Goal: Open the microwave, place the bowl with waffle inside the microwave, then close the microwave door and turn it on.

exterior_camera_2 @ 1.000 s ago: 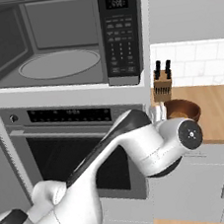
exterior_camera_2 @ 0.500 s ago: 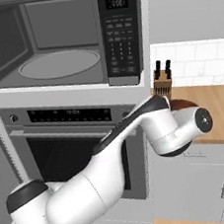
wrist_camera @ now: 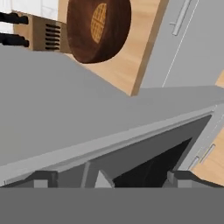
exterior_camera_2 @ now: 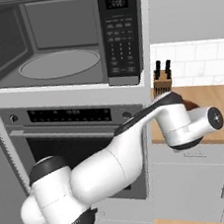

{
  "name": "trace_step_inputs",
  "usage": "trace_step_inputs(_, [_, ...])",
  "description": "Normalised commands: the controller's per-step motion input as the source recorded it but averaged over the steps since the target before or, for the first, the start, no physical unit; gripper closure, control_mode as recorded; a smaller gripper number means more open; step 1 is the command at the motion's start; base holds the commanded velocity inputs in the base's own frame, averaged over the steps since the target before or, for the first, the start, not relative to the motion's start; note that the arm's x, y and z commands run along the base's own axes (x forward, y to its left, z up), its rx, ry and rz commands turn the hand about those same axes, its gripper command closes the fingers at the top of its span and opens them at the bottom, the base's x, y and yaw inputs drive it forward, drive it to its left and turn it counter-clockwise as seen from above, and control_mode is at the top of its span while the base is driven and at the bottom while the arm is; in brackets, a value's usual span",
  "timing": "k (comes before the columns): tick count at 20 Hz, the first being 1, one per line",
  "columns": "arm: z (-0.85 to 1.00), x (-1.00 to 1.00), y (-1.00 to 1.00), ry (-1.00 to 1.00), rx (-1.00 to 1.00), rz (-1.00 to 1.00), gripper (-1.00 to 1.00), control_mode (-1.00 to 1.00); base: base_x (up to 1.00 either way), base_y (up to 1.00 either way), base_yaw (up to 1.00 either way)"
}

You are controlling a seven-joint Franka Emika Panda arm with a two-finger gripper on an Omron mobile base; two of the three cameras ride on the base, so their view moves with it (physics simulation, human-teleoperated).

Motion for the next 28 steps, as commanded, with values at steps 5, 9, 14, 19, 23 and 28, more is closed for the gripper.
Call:
trace_step_inputs(5, [-0.17,0.43,-0.33,0.00,0.00,0.00,-1.00,-1.00,0.00,0.00,0.00])
trace_step_inputs(9, [-0.28,0.49,-0.23,0.00,-0.01,0.00,-1.00,-1.00,0.00,0.00,0.00])
trace_step_inputs(14, [-0.30,0.43,-0.13,0.00,-0.03,0.00,-1.00,-1.00,0.00,0.00,0.00])
trace_step_inputs(19, [-0.22,0.28,-0.03,0.00,-0.05,0.00,-1.00,-1.00,0.00,0.00,0.00])
trace_step_inputs(23, [-0.14,0.14,0.00,0.00,-0.10,0.00,-1.00,-1.00,0.00,0.00,0.00])
trace_step_inputs(28, [-0.06,0.13,0.00,0.07,-0.14,0.00,-1.00,-1.00,0.00,0.00,0.00])
